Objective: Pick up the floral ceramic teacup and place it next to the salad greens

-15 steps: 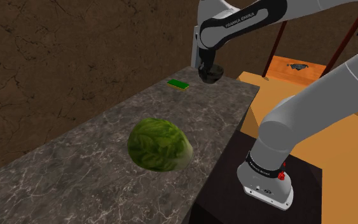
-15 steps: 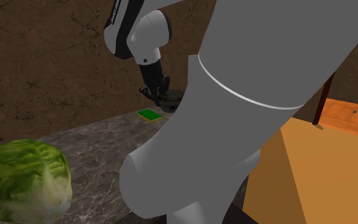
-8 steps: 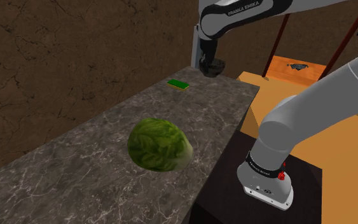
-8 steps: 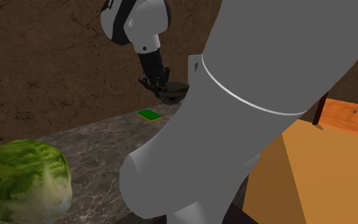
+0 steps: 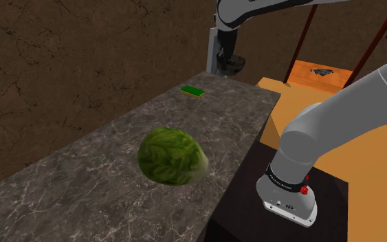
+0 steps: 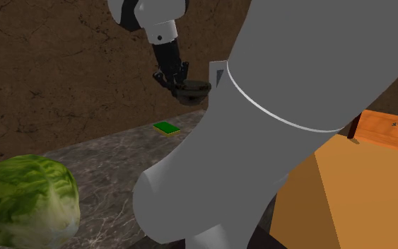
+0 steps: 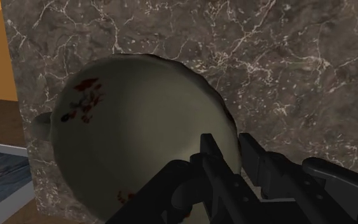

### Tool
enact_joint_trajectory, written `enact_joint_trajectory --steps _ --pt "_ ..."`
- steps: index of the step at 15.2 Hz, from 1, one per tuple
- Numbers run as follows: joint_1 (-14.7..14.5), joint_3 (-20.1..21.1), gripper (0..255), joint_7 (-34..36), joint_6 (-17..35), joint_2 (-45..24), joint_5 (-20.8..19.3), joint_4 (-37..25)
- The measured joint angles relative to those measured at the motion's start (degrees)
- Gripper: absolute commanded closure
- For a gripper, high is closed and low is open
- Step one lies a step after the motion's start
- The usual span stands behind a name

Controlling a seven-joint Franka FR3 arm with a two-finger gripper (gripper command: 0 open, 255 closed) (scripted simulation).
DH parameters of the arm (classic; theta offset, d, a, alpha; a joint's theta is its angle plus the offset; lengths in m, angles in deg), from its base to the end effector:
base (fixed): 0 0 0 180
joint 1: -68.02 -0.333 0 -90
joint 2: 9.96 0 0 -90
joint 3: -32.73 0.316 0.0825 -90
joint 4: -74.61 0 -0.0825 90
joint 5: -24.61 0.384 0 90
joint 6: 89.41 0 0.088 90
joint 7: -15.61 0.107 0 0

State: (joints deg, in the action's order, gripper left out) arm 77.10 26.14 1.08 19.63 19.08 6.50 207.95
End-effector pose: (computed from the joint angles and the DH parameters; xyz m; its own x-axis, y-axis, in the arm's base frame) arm 0.3869 -0.1376 0.5358 0.9964 0.0843 0.0054 0.0801 -0.9630 0.2572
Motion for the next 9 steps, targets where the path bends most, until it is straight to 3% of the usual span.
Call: enact_joint_trajectory --steps 9 --pt "-0.4 0.9 255 -0.8 -5.8 -0.5 0.9 -6.3"
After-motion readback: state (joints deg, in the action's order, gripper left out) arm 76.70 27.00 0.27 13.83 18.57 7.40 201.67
